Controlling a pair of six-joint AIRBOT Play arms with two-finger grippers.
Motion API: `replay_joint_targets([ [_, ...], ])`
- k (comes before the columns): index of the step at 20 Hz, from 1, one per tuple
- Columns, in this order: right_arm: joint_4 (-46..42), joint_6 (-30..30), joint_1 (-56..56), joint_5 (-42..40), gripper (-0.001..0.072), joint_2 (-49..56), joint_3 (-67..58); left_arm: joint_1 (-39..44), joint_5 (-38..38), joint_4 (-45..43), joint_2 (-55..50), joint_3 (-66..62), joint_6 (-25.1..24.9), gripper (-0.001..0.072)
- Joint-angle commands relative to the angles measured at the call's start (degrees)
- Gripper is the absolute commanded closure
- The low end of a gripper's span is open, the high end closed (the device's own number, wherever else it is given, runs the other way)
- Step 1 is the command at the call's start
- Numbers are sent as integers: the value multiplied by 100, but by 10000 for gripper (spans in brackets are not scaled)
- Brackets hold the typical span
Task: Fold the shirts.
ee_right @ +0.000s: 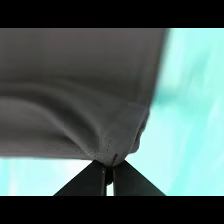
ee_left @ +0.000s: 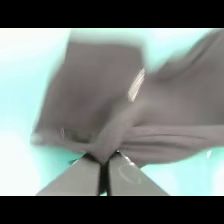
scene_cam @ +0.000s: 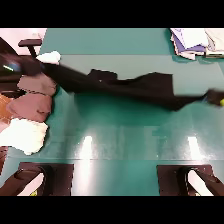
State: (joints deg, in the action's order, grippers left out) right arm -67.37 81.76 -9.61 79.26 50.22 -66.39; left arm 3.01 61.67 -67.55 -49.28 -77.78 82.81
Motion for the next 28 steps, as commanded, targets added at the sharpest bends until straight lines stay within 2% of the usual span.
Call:
replay_joint_targets([
  [1, -42, 74, 39, -205, 693, -575, -2212, -7, 39, -105, 529, -1954, 175, 683],
  [6, -37, 146, -479, -146, 694, -693, -4732, -7, -42, -105, 529, -4312, 551, 683],
  [9, -31, 199, -855, -72, 694, -691, -5473, -7, -216, -103, 529, -4964, 726, 684],
  [11, -7, 334, -935, 4, 694, -610, -5606, -7, -116, -140, 520, -4959, 723, 685],
  [13, 26, 442, -931, 321, 694, -400, -5495, -7, 201, -153, 474, -4513, 730, 684],
  [17, 691, 472, -883, 811, 694, 170, -4360, -7, 654, -142, 247, -2592, 894, 684],
  [21, 105, 474, -162, 1005, 695, 1182, -3307, -7, 820, -101, -557, -837, 868, 683],
  [25, -376, 474, 393, 940, 694, 2562, -2568, -7, 494, -127, -1971, -271, 675, 683],
  [28, -365, 468, 487, 413, 694, 3692, -2686, -7, -522, -114, -2988, -271, 678, 683],
])
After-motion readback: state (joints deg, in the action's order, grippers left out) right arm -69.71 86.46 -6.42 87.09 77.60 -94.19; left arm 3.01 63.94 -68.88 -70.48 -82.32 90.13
